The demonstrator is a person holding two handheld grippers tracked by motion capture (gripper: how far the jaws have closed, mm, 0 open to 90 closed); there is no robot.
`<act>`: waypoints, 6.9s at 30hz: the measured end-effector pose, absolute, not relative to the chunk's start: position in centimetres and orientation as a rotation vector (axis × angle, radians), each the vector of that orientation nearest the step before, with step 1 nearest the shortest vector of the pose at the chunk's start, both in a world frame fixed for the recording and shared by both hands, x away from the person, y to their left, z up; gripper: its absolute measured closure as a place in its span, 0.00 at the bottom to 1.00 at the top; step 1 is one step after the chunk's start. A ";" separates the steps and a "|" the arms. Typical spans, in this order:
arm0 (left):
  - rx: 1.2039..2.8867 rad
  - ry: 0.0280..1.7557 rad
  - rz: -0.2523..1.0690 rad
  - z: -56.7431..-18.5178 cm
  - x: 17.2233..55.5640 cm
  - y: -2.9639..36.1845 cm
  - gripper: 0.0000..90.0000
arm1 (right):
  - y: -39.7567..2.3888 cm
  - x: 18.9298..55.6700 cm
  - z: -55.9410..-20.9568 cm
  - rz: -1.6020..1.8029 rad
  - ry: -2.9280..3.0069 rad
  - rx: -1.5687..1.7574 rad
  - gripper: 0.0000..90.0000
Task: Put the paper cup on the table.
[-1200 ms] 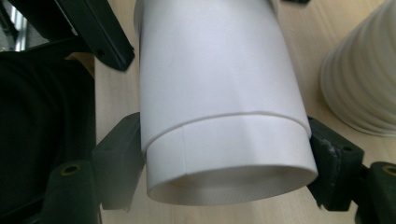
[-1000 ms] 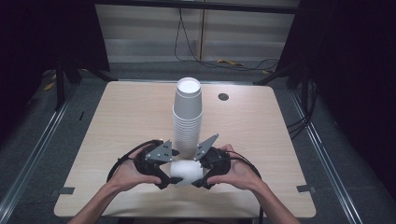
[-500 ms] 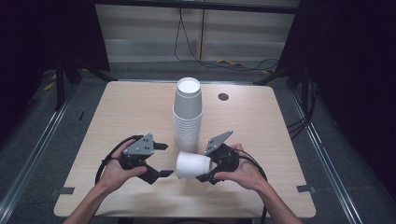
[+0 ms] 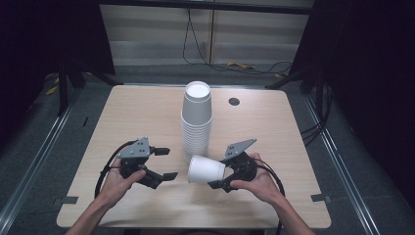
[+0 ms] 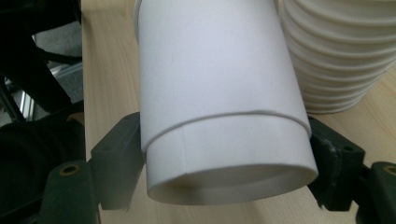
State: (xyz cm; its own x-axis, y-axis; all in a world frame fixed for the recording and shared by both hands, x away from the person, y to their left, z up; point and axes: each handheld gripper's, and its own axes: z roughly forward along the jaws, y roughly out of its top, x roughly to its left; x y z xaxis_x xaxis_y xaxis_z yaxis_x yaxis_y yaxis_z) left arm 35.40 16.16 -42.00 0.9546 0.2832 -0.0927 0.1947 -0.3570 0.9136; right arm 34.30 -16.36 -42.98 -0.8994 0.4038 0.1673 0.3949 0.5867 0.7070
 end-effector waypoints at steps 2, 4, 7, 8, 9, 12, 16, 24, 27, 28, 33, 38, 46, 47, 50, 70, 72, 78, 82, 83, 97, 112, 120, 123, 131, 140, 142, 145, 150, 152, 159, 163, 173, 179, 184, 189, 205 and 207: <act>1.935 0.348 0.071 -42.2 35.5 16.3 0.17 | -16.4 34.3 -43.2 1.267 2.779 0.710 0.26; 1.929 0.364 0.077 -42.2 35.5 16.3 0.17 | -16.5 34.2 -43.2 1.289 2.768 0.717 0.26; 1.932 0.362 0.074 -42.4 35.5 16.3 0.17 | -16.9 34.2 -43.2 1.341 2.738 0.732 0.26; 1.933 0.364 0.067 -42.4 35.5 16.2 0.17 | -17.0 34.2 -43.2 1.368 2.727 0.744 0.26; 1.933 0.362 0.059 -42.5 35.5 16.2 0.17 | -17.2 34.2 -43.2 1.395 2.710 0.746 0.26; 1.934 0.355 0.053 -42.6 35.4 16.1 0.17 | -17.5 34.1 -43.3 1.442 2.702 0.750 0.26; 1.915 0.326 0.058 -42.1 35.1 16.2 0.17 | -17.8 33.9 -43.4 1.518 2.675 0.747 0.26; 1.905 0.319 0.050 -42.1 34.8 16.0 0.17 | -17.9 33.9 -44.1 1.663 2.630 0.722 0.26; 1.900 0.322 0.041 -42.2 34.8 16.0 0.17 | -18.0 33.9 -44.4 1.703 2.607 0.707 0.26; 1.897 0.321 0.045 -42.2 34.8 16.0 0.17 | -18.0 34.0 -44.6 1.720 2.592 0.700 0.26; 1.886 0.330 0.050 -42.2 34.8 16.0 0.17 | -17.8 34.0 -44.9 1.760 2.575 0.665 0.26; 1.871 0.307 0.022 -42.4 34.6 15.8 0.17 | -17.6 33.9 -45.1 1.814 2.562 0.645 0.26; 1.829 0.318 -0.003 -42.5 34.6 15.4 0.17 | -17.4 34.0 -45.5 1.842 2.560 0.643 0.26; 1.826 0.321 -0.009 -42.6 34.6 15.2 0.17 | -17.3 34.0 -45.5 1.839 2.561 0.636 0.26; 1.831 0.337 0.000 -42.7 34.6 14.7 0.17 | -17.1 33.9 -45.5 1.840 2.558 0.628 0.26; 1.876 0.324 -0.038 -42.9 35.2 13.0 0.00 | -16.2 33.5 -45.2 1.851 2.584 0.543 0.27; 1.874 0.318 -0.052 -43.0 35.2 12.9 0.00 | -16.1 33.5 -45.2 1.853 2.589 0.538 0.27; 1.882 0.280 -0.052 -43.0 35.0 12.2 0.00 | -15.7 33.5 -45.0 1.872 2.600 0.521 0.27; 1.889 0.260 -0.060 -42.9 34.9 11.7 0.00 | -15.5 33.4 -44.9 1.878 2.609 0.497 0.27; 1.894 0.245 -0.054 -42.8 34.9 11.5 0.00 | -15.4 33.4 -44.9 1.877 2.611 0.492 0.27; 1.895 0.227 -0.118 -43.1 35.1 11.4 0.07 | -15.2 33.3 -45.2 1.872 2.630 0.482 0.27; 1.960 0.189 -0.097 -42.4 34.9 11.8 0.10 | -14.7 33.2 -45.3 1.785 2.721 0.608 0.18; 1.954 0.238 -0.097 -42.2 35.4 12.8 0.10 | -15.2 33.2 -45.2 1.738 2.703 0.664 0.16; 1.961 0.260 -0.105 -42.3 35.5 13.3 0.10 | -15.5 33.3 -45.1 1.724 2.691 0.682 0.16; 1.964 0.351 -0.137 -42.5 36.1 14.5 0.10 | -16.6 33.6 -44.8 1.656 2.651 0.737 0.16; 1.990 0.440 -0.143 -43.0 36.7 15.9 0.10 | -17.8 33.6 -44.6 1.592 2.627 0.818 0.16; 1.995 0.447 -0.137 -43.0 36.9 16.1 0.10 | -18.2 33.5 -44.6 1.589 2.620 0.838 0.16; 2.006 0.460 -0.115 -43.1 37.3 16.5 0.10 | -19.0 33.4 -44.4 1.579 2.607 0.866 0.16; 2.014 0.501 -0.077 -43.2 38.0 17.4 0.10 | -21.0 33.2 -44.5 1.570 2.542 0.933 0.16; 2.015 0.511 -0.064 -43.2 38.1 17.7 0.10 | -21.5 33.0 -44.6 1.550 2.522 0.962 0.16; 2.039 0.539 0.035 -42.3 37.9 18.8 0.09 | -22.9 32.6 -44.8 1.529 2.452 0.995 0.16; 2.034 0.576 0.070 -42.1 38.2 19.6 0.09 | -23.0 32.7 -44.9 1.532 2.433 1.000 0.16; 2.104 0.682 0.182 -42.0 37.8 20.4 0.08 | -22.7 32.8 -45.0 1.506 2.427 1.027 0.16; 2.155 0.749 0.205 -41.7 38.6 20.9 0.08 | -22.8 32.9 -45.2 1.495 2.424 1.032 0.17; 2.186 0.797 0.217 -41.1 39.7 20.9 0.08 | -22.9 32.9 -45.2 1.492 2.423 1.039 0.17; 2.242 0.834 0.265 -40.5 40.8 20.8 0.09 | -22.9 32.9 -45.1 1.492 2.425 1.035 0.17; 2.405 0.952 0.282 -41.3 44.1 21.1 0.09 | -22.8 33.0 -45.2 1.494 2.440 1.044 0.16; 2.432 0.960 0.268 -41.4 44.4 20.9 0.08 | -22.8 33.1 -45.3 1.488 2.443 1.042 0.16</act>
